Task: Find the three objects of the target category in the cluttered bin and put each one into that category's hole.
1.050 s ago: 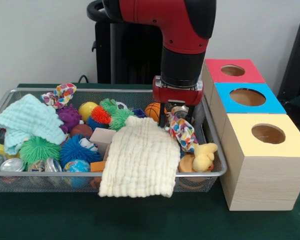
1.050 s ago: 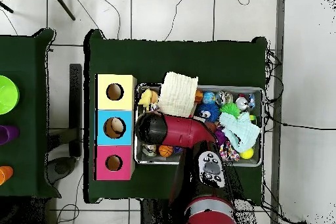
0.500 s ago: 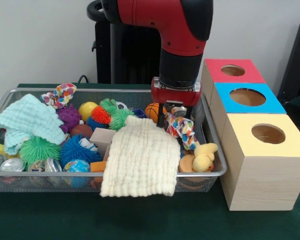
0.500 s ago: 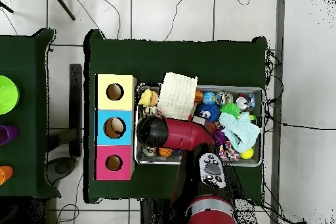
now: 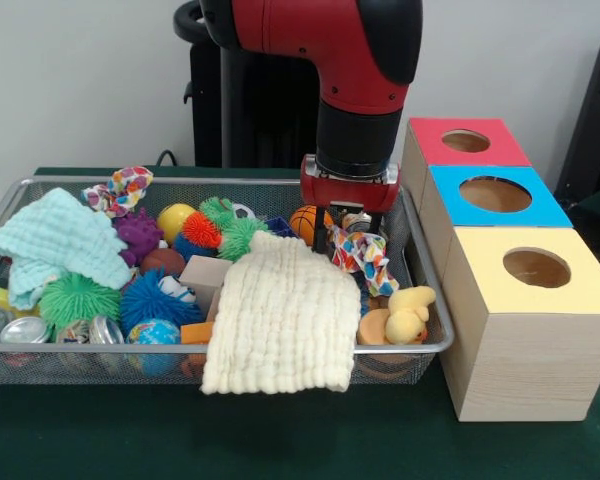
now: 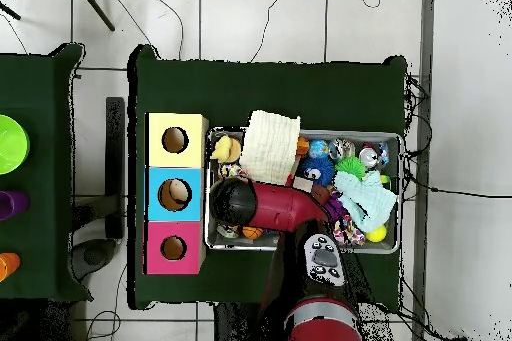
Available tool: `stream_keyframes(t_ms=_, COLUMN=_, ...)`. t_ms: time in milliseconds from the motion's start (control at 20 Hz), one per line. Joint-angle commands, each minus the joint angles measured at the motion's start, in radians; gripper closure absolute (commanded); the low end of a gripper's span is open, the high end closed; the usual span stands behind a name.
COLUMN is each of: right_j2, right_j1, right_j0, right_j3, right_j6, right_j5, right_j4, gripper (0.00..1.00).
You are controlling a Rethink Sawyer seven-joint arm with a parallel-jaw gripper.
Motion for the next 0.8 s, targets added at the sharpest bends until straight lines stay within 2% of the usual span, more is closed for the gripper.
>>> stream_keyframes(t_ms=50, right_j2=0.035, right_j1=0.020, right_j0=-0.020, right_j3=0.048, right_j6=0.222, right_j5=-0.069, right_j4=0.046, gripper=0.00)
stream_keyframes(t_ms=800, right_j2=0.015, right_j1=0.021, right_j0=0.002, right_j3=0.027, right_j6=0.225, right_j5=-0.044, right_j4=0.060, gripper=0.00)
